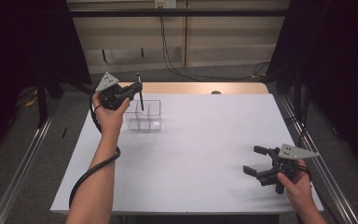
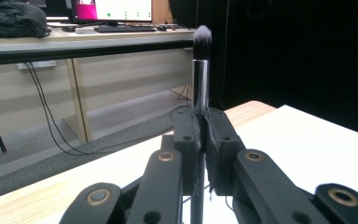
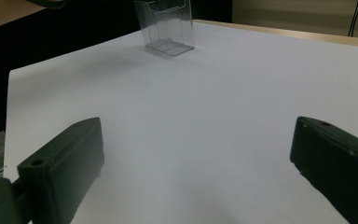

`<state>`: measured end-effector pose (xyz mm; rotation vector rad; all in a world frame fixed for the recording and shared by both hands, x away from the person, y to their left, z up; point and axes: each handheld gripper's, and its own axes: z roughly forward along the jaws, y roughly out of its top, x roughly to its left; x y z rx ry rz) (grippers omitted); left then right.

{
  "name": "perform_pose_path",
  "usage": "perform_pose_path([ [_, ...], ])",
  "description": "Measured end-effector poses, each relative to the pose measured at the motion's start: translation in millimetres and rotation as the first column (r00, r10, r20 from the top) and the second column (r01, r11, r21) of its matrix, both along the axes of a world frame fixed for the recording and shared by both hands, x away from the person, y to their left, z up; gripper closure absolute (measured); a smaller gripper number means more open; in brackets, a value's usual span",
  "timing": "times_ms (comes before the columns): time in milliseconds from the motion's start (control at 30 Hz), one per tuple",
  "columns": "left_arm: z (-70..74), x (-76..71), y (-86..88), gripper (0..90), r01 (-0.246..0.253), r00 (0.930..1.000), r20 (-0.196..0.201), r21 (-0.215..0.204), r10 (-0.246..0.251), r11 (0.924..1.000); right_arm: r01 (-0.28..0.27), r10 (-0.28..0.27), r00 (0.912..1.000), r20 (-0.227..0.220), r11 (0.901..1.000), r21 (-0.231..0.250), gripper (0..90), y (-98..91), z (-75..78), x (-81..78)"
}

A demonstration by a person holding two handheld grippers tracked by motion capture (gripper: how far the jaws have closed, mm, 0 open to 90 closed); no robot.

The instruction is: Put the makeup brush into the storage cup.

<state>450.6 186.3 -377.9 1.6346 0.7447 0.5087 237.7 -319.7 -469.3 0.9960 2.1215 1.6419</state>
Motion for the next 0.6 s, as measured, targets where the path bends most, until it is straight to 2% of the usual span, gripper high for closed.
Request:
perform_pose_path([
  [600,-9.9,-2.5,0.8,84.0,-0.003,0.9999,-0.013,-0.003,0.003,1.0,-0.003,0.003,1.0,-0.001,1.0,0.001,2.7,0.3,0.2,-0.5],
])
